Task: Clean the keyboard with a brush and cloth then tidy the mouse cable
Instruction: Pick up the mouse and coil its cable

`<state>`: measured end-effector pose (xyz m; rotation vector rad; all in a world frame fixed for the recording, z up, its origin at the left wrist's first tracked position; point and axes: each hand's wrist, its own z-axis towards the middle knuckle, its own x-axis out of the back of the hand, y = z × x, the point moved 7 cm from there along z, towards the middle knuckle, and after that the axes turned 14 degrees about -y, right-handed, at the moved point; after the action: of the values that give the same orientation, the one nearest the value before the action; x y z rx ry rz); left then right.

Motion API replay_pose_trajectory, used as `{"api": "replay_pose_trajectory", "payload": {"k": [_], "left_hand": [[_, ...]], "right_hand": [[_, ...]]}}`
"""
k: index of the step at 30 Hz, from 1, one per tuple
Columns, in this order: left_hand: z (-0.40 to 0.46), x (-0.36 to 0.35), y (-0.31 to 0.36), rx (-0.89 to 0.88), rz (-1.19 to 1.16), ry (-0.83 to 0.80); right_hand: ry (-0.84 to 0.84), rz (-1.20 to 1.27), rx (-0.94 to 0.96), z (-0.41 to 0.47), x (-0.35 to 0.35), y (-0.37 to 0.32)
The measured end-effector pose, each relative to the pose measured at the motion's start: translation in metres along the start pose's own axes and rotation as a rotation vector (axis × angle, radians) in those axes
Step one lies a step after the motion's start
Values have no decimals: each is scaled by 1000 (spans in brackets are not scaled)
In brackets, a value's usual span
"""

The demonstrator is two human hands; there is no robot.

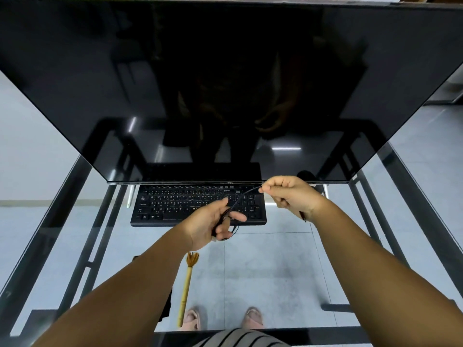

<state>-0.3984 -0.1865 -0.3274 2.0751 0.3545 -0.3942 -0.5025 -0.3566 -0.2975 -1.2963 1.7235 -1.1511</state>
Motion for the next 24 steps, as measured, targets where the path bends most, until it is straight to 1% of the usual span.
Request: {"api": "replay_pose_trajectory", "payload": {"k": [3, 4, 6, 9, 11, 12, 13, 16, 18, 20, 24], "left_hand": [[2, -8, 7, -93, -155, -44], [2, -9, 10, -139, -210, -41], [1, -6, 14, -205, -293, -30], [1, 1, 15, -231, -353, 5], [1, 3, 16, -227, -345, 26], [1, 4, 17, -225, -331, 37], [2, 5, 16, -226, -322, 49], [4, 6, 16, -230, -326, 85], [5, 6, 18, -240, -320, 105], [5, 3, 21, -255, -315, 100], [6, -6, 25, -261, -327, 66]], "right_hand": [[248, -21, 21, 0, 9, 7], [295, -50, 38, 0, 10, 9], [290, -159, 36, 3, 8, 16], [175, -401, -60, 7, 2, 25], [160, -482, -85, 8, 1, 26], [169, -485, -80, 7, 0, 23], [184, -447, -75, 7, 0, 22], [237, -212, -25, 3, 3, 19], [244, -140, -2, 2, 3, 17], [242, -81, 11, 3, 2, 16], [248, 168, 75, 7, -1, 13]]}}
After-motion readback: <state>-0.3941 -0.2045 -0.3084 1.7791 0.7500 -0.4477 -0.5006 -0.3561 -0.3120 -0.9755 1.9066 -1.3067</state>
